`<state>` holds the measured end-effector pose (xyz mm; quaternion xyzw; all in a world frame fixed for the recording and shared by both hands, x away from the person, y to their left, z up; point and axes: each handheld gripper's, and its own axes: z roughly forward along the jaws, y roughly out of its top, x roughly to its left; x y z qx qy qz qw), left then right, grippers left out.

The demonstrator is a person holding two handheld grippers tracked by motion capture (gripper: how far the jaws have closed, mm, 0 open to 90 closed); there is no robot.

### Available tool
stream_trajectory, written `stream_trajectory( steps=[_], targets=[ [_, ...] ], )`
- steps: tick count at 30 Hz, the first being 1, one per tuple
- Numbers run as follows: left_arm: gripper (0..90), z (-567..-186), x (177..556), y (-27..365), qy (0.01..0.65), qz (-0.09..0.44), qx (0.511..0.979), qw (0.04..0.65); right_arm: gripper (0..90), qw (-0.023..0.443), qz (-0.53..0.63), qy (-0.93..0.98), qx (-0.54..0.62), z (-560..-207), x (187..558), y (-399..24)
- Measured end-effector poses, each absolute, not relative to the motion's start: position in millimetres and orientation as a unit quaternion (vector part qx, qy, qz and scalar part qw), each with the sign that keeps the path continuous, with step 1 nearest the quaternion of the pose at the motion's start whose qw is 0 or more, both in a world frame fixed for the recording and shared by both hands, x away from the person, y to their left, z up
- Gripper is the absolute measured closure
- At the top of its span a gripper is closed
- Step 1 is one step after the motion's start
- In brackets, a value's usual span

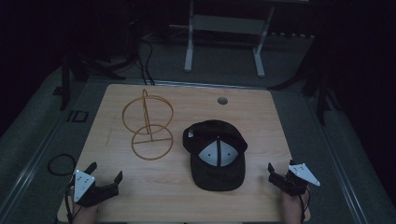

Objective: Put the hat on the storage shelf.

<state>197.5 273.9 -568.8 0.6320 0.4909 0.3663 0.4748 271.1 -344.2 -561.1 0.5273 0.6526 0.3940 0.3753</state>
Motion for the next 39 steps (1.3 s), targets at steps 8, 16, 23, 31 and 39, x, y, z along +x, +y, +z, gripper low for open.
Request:
stream_trajectory(
  steps=[8, 16, 23, 31, 39],
  targets=[
    [1.7, -568.8, 197.9, 273.1, 0.491, 0.366, 0.635, 0.471, 13.6, 0.365, 0.403, 0.652, 0.529, -560.4, 271.5, -344.2],
    [1.7, -569.0, 197.9, 273.5, 0.492, 0.365, 0.634, 0.473, 13.9, 0.34, 0.42, 0.668, 0.511, -544.5, 273.9, -335.0],
    [1.7, -569.0, 197.4, 274.3, 0.494, 0.364, 0.631, 0.474, 13.9, 0.332, 0.425, 0.667, 0.514, -527.1, 276.9, -333.2],
    [1.7, -569.0, 197.2, 274.5, 0.494, 0.362, 0.633, 0.475, 13.7, 0.327, 0.444, 0.676, 0.488, -483.9, 275.4, -322.3],
    [1.7, -569.0, 197.0, 274.4, 0.494, 0.36, 0.633, 0.475, 12.6, 0.301, 0.472, 0.697, 0.448, -443.3, 279.1, -305.6]
  ],
)
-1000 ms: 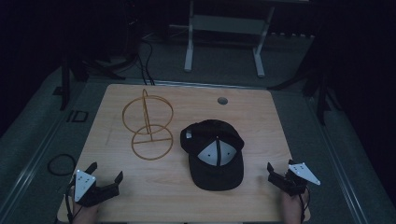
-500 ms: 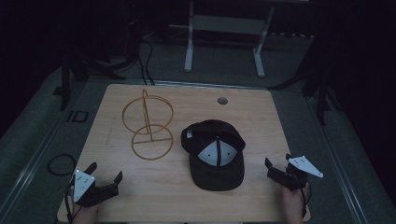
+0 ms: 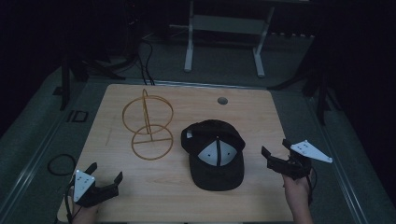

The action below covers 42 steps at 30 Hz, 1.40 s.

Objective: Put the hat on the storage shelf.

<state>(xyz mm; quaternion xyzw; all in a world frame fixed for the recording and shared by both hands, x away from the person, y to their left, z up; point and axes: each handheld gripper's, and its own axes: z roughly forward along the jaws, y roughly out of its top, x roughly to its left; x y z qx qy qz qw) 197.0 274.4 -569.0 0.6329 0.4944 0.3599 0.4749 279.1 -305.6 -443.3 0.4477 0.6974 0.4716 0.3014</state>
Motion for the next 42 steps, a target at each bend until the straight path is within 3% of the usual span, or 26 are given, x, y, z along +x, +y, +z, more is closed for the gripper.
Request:
stream_trajectory(
  steps=[3, 9, 14, 24, 37, 42],
  targets=[
    [1.7, -569.0, 197.0, 274.6, 0.495, 0.36, 0.633, 0.475, 12.2, 0.315, 0.468, 0.715, 0.413, -423.1, 281.1, -290.6],
    [1.7, -568.9, 197.1, 274.6, 0.494, 0.359, 0.633, 0.475, 12.1, 0.298, 0.46, 0.75, 0.371, -408.6, 291.4, -264.7],
    [1.7, -569.0, 197.2, 274.9, 0.494, 0.359, 0.634, 0.475, 12.1, 0.248, 0.443, 0.786, 0.354, -410.3, 307.2, -242.8],
    [1.7, -569.0, 197.5, 274.9, 0.494, 0.356, 0.634, 0.476, 14.6, 0.248, 0.411, 0.807, 0.343, -424.5, 329.8, -211.8],
    [1.7, -568.9, 197.8, 275.0, 0.501, 0.359, 0.633, 0.469, 43.9, 0.25, 0.298, 0.837, 0.384, -450.3, 366.9, -177.8],
    [1.7, -568.8, 198.4, 276.1, 0.505, 0.358, 0.632, 0.466, 61.5, 0.274, 0.259, 0.837, 0.397, -455.9, 371.5, -172.5]
  ],
)
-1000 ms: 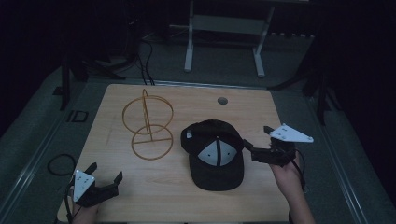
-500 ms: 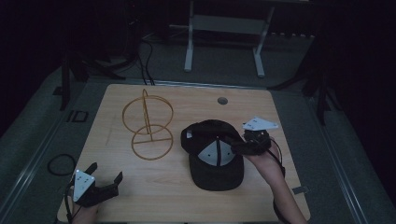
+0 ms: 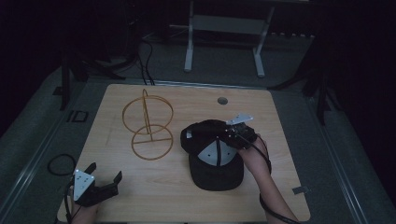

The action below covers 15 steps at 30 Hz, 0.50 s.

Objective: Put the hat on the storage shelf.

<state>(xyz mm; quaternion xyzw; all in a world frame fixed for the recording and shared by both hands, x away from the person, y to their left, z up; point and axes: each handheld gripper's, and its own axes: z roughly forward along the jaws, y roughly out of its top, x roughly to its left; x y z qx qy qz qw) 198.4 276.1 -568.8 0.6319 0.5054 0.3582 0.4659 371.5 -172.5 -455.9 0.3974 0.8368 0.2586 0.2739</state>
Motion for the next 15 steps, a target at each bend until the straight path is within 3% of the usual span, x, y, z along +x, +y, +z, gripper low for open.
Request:
stream_trajectory(
  steps=[2, 3, 4, 5, 6, 15],
  targets=[
    [1.7, -568.9, 198.4, 276.4, 0.507, 0.358, 0.631, 0.467, 66.8, 0.278, 0.255, 0.836, 0.399, -456.7, 372.2, -172.6],
    [1.7, -568.8, 198.6, 276.5, 0.509, 0.357, 0.63, 0.465, 74.8, 0.283, 0.246, 0.838, 0.397, -458.9, 373.0, -171.7],
    [1.7, -568.8, 198.6, 276.5, 0.509, 0.357, 0.63, 0.465, 74.8, 0.283, 0.246, 0.838, 0.397, -458.9, 373.0, -171.7],
    [1.7, -568.8, 198.8, 276.5, 0.509, 0.357, 0.631, 0.464, 85.7, 0.288, 0.24, 0.838, 0.396, -460.7, 373.6, -171.6],
    [1.7, -568.8, 198.8, 276.3, 0.508, 0.357, 0.631, 0.464, 88.1, 0.289, 0.241, 0.836, 0.399, -461.1, 373.6, -172.0],
    [3.9, -568.4, 199.1, 273.3, 0.5, 0.362, 0.649, 0.445, 89.4, 0.279, 0.273, 0.829, 0.401, -458.4, 368.9, -172.6]
  ],
)
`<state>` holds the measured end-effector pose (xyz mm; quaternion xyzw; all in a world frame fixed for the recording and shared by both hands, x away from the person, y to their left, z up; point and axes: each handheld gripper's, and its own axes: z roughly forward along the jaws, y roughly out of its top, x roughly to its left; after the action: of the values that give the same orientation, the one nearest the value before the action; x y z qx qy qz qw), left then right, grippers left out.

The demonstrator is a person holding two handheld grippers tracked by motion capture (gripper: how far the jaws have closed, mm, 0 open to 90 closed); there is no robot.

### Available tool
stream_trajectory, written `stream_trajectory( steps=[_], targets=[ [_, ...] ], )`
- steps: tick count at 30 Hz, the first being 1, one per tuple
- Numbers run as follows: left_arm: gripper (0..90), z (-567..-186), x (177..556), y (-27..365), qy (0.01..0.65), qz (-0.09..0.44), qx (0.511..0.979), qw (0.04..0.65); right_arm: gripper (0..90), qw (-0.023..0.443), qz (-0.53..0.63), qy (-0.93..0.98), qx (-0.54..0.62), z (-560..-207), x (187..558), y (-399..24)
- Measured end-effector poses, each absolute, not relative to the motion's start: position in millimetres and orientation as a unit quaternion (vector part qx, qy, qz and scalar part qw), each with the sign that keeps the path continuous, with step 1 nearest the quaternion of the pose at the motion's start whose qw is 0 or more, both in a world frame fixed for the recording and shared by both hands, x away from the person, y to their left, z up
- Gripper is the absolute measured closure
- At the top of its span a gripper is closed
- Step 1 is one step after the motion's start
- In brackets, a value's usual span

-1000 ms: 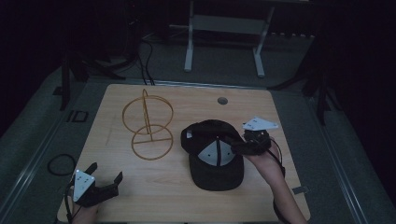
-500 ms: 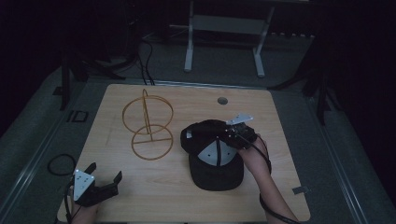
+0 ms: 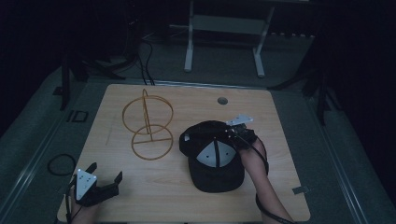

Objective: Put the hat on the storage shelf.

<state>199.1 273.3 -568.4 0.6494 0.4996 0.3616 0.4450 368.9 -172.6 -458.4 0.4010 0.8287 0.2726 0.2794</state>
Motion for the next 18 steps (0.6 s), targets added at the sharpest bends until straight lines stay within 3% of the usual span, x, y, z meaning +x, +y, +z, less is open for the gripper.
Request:
stream_trajectory(
  steps=[12, 18],
  targets=[
    [3.9, -551.4, 195.7, 244.3, 0.515, 0.286, 0.669, 0.453, 89.5, 0.282, 0.352, 0.804, 0.387, -415.1, 348.8, -177.6],
    [4.0, -536.4, 195.7, 210.4, 0.464, 0.231, 0.706, 0.482, 89.5, 0.294, 0.382, 0.791, 0.376, -388.6, 339.6, -181.7]
  ],
)
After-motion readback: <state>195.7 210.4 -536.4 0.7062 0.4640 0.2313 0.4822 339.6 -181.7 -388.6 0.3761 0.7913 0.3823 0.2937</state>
